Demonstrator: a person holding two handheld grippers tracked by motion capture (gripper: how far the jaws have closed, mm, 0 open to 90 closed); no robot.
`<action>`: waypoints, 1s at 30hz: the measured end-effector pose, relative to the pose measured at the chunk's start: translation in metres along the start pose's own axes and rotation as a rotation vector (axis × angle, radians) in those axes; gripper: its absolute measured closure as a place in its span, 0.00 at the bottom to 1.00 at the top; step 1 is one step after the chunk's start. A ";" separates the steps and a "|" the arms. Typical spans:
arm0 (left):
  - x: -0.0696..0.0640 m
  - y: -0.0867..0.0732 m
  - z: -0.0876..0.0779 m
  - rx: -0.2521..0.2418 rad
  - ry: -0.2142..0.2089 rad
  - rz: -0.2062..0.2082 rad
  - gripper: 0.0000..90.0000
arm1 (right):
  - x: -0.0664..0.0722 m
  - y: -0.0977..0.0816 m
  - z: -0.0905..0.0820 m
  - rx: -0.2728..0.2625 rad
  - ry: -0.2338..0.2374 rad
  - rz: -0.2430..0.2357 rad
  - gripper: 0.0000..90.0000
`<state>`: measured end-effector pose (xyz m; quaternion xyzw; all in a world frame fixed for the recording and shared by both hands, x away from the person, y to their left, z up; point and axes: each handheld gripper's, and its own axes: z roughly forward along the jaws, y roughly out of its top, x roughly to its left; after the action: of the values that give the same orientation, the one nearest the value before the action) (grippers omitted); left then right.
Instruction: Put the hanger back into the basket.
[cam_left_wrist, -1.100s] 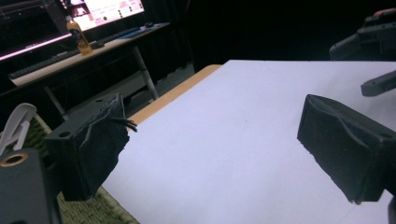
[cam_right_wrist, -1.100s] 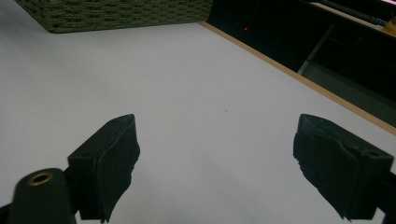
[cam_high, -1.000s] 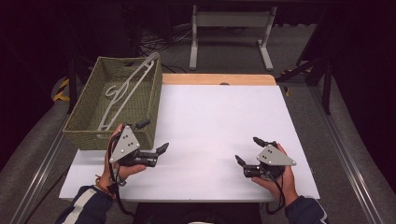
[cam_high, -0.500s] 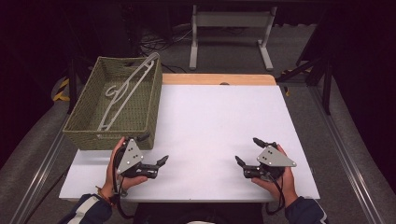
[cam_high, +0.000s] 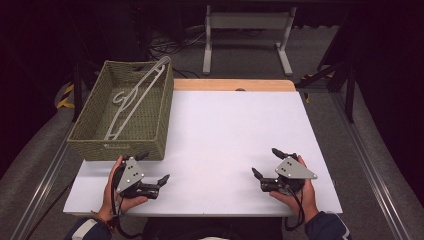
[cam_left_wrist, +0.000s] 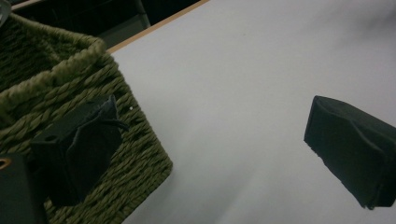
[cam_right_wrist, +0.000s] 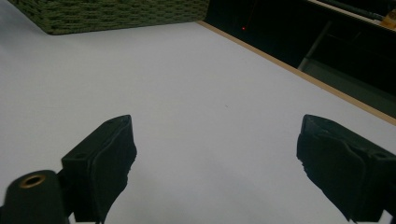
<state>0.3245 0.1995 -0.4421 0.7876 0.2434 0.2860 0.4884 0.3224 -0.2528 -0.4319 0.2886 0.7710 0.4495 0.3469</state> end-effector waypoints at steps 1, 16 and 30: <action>0.000 0.000 0.000 0.000 0.000 0.000 0.05 | 0.000 0.000 0.000 0.003 0.000 -0.002 0.12; 0.003 -0.002 -0.002 -0.009 0.016 -0.034 0.04 | -0.001 0.000 -0.004 -0.013 -0.012 -0.007 0.12; 0.005 -0.003 -0.002 -0.008 0.015 -0.052 0.04 | -0.001 0.000 -0.003 -0.012 -0.018 -0.005 0.12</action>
<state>0.3259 0.2055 -0.4430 0.7769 0.2661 0.2802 0.4972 0.3207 -0.2548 -0.4302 0.2883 0.7660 0.4506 0.3565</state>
